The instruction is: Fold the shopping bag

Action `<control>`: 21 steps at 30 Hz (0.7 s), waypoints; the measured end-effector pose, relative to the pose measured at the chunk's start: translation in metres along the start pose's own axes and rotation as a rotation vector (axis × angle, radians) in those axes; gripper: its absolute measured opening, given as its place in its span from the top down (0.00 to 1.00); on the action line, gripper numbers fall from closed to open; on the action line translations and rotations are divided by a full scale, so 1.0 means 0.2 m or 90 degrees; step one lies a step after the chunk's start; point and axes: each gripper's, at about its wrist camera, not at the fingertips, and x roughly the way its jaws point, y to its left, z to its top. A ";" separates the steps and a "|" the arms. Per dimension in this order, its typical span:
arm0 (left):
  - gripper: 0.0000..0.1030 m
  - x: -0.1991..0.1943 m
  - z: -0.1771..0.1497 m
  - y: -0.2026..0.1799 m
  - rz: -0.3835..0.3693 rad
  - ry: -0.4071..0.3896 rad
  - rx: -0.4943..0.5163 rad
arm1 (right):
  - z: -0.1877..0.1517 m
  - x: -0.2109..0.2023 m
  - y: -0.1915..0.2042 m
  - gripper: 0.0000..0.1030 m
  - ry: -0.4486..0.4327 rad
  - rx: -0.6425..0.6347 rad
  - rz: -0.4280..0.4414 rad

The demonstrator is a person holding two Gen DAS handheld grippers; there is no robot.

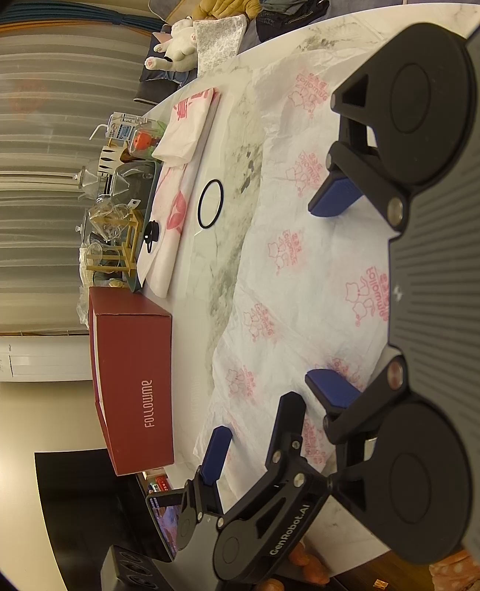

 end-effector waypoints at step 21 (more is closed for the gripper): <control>0.00 -0.34 -0.22 0.11 -0.045 -0.056 -0.029 | 0.08 -0.10 0.15 0.46 0.016 -0.225 0.099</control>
